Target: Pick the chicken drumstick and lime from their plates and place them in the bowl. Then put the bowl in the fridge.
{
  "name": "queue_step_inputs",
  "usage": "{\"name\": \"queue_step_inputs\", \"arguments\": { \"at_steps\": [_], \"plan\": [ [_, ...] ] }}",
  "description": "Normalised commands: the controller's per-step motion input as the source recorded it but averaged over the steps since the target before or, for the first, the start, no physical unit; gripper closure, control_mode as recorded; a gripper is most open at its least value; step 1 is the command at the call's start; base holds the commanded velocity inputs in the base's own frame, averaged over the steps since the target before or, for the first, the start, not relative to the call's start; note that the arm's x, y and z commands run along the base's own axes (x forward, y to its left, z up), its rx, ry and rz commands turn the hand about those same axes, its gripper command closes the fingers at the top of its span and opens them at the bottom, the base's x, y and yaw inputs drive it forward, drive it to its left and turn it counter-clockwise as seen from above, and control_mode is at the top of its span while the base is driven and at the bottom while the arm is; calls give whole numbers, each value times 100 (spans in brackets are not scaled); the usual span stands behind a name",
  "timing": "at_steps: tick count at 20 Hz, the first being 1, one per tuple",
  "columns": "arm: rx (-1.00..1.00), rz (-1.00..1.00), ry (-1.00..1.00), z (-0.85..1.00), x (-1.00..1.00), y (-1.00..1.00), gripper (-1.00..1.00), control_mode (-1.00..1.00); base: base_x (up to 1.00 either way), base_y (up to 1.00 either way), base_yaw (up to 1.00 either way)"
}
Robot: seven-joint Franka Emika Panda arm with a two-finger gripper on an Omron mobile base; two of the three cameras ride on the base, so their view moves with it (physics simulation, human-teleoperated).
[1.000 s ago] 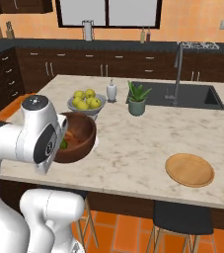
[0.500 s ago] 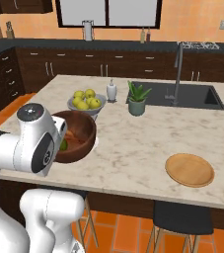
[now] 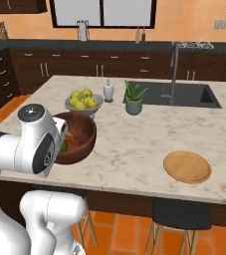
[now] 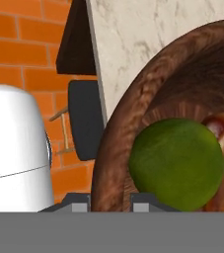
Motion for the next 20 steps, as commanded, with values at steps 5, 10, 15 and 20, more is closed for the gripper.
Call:
{"name": "queue_step_inputs", "arguments": {
  "at_steps": [5, 10, 15, 20],
  "plan": [
    [0, 0, 0, 0, 0, 0, 100, 100, -44, -11, -53],
    [0, 0, 0, 0, 0, 0, 100, 100, -9, -28, -81],
    [0, 0, 0, 0, 0, 0, 100, 100, 0, -39, -89],
    [0, 0, 0, 0, 0, 0, 100, 100, 27, -68, -66]
  ]
}}
